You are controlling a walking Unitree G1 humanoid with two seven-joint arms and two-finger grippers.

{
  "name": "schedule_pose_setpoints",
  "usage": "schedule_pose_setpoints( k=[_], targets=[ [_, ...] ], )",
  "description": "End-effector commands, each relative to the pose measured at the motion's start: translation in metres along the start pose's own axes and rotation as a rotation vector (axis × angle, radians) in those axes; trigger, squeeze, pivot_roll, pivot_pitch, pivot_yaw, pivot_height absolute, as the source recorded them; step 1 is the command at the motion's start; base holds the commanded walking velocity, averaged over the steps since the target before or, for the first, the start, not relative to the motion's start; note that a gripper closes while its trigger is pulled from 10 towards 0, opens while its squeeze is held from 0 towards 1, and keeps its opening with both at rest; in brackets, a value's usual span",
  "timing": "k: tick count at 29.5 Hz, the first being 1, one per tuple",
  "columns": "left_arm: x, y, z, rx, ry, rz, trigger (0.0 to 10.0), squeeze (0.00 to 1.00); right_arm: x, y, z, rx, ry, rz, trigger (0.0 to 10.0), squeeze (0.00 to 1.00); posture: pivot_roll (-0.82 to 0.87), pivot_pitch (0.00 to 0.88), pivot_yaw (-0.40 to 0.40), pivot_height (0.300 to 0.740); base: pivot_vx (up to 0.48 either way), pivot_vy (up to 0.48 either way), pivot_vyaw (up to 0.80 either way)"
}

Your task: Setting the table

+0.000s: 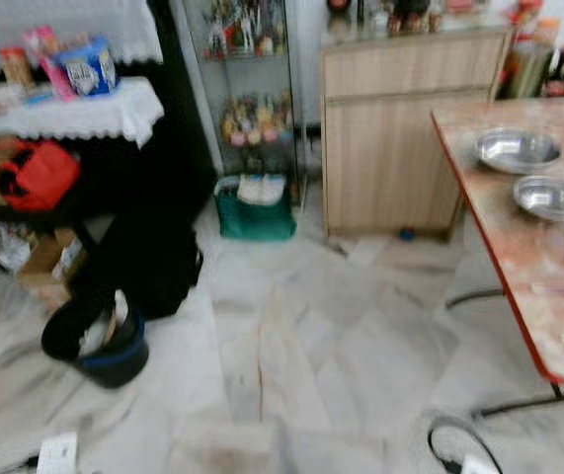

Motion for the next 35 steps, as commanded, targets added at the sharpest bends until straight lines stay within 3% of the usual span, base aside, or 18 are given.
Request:
schedule_pose_setpoints(
  k=[1, 35],
  targets=[
    [0.0113, 0.0005, 0.0019, 0.0, 0.001, 0.03, 10.0, 0.0, 0.0081, -0.0003, -0.0048, 0.013, -0.019, 0.013, 10.0, 0.0, 0.01, 0.039, 0.076, 0.74, 0.371, 0.0, 0.0],
    [0.0127, 0.001, -0.0011, 0.007, 0.004, 0.037, 10.0, 0.0, 0.0059, 0.0003, -0.0057, 0.006, -0.026, 0.007, 10.0, 0.0, 0.01, 0.042, 0.071, 0.74, 0.372, 0.0, 0.0]
  ],
)
Point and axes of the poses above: a point about 5 cm out from each wrist's last joint towards the gripper, its own y axis pointing back from the gripper into the wrist, its own z axis along the axis of the wrist's last joint, x = y × z, the point moved 4 cm from there along -y, pointing out of the wrist towards the gripper, and after that the axes turned 1 degree about y, right-handed, at the moved point
